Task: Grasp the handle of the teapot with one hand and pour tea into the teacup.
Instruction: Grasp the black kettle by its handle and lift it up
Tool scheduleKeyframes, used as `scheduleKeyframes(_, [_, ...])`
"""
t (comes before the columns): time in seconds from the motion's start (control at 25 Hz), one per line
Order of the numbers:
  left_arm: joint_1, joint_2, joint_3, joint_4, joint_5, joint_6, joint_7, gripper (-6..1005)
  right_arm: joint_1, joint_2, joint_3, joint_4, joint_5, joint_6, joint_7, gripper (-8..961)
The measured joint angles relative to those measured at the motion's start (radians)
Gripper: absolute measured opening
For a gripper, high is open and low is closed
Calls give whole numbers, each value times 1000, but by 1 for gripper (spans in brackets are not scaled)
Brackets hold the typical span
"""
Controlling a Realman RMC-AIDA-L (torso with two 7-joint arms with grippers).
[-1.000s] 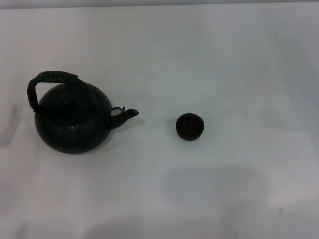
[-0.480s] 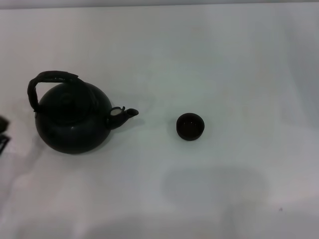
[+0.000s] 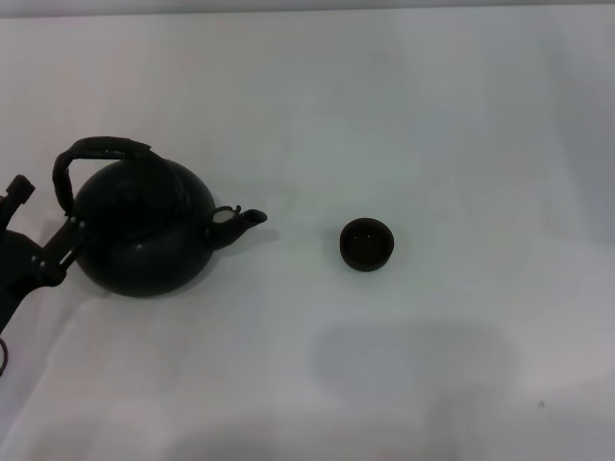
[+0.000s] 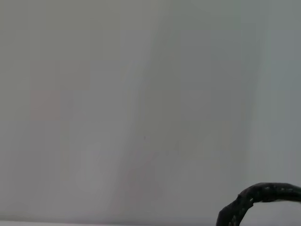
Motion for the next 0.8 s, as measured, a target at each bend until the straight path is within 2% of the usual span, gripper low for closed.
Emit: scheduleKeyframes(0.8, [-39,2,-6,2,-8,-86,5,855,1,-2,-4,1,0,-2,14,843])
